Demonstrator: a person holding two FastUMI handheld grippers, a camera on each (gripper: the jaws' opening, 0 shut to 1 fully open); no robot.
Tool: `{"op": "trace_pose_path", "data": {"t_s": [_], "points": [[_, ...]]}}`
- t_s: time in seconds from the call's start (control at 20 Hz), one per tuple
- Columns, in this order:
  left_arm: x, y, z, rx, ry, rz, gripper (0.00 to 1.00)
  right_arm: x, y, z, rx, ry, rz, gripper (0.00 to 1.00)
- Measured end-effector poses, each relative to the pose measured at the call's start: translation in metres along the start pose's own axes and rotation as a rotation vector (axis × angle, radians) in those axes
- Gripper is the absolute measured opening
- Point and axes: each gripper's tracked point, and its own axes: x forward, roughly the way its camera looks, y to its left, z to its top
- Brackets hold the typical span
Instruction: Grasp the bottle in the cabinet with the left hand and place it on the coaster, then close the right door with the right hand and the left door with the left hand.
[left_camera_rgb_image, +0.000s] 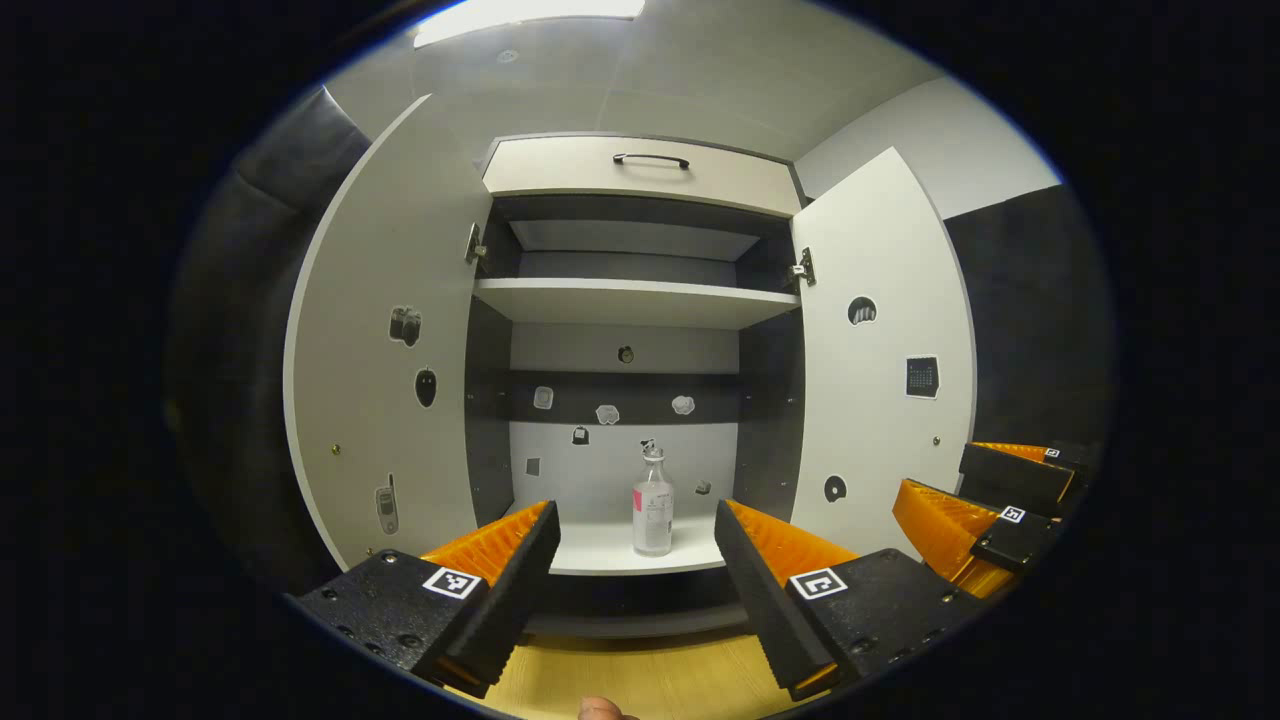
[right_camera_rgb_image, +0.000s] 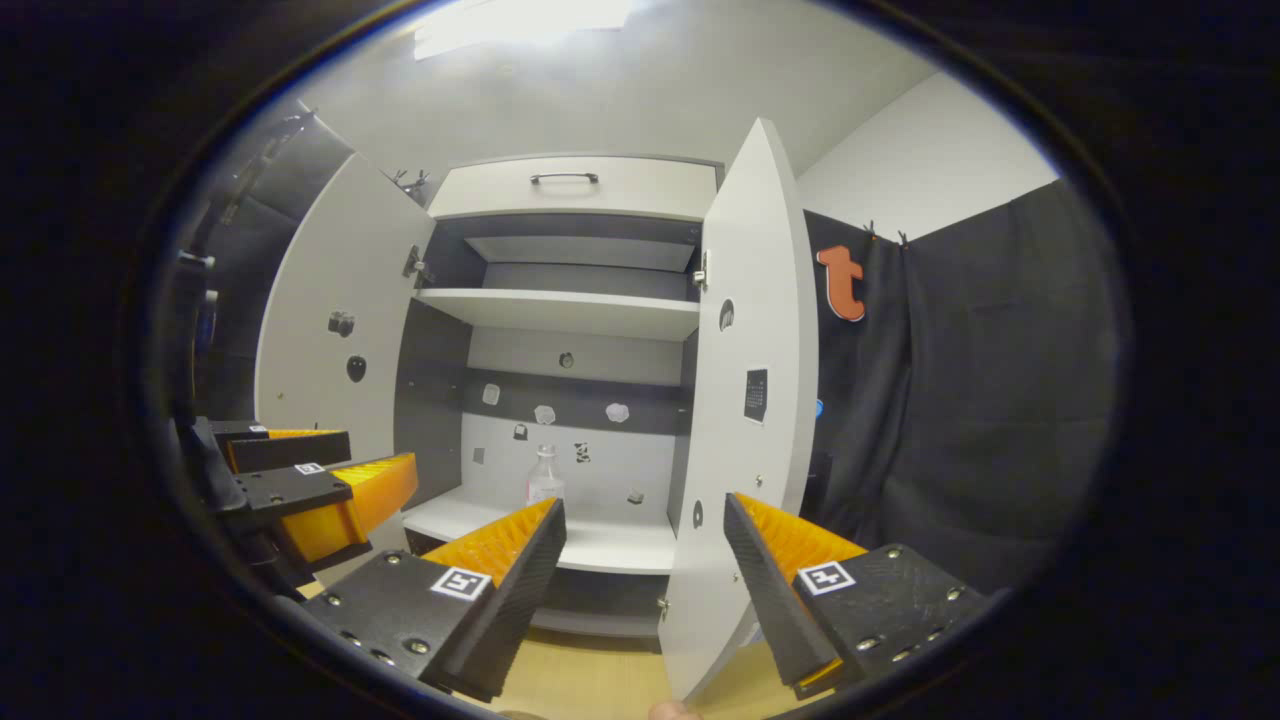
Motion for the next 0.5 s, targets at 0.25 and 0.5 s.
{"op": "trace_pose_path", "data": {"t_s": [0.25, 0.5], "points": [[0.003, 0.002, -0.012, -0.004, 0.029, 0.008, 0.96, -0.008, -0.004, 0.000, -0.014, -0.004, -0.006, 0.94], [0.027, 0.008, -0.023, 0.033, 0.051, 0.010, 0.96, -0.018, -0.018, 0.000, -0.017, -0.005, -0.044, 0.94]]}}
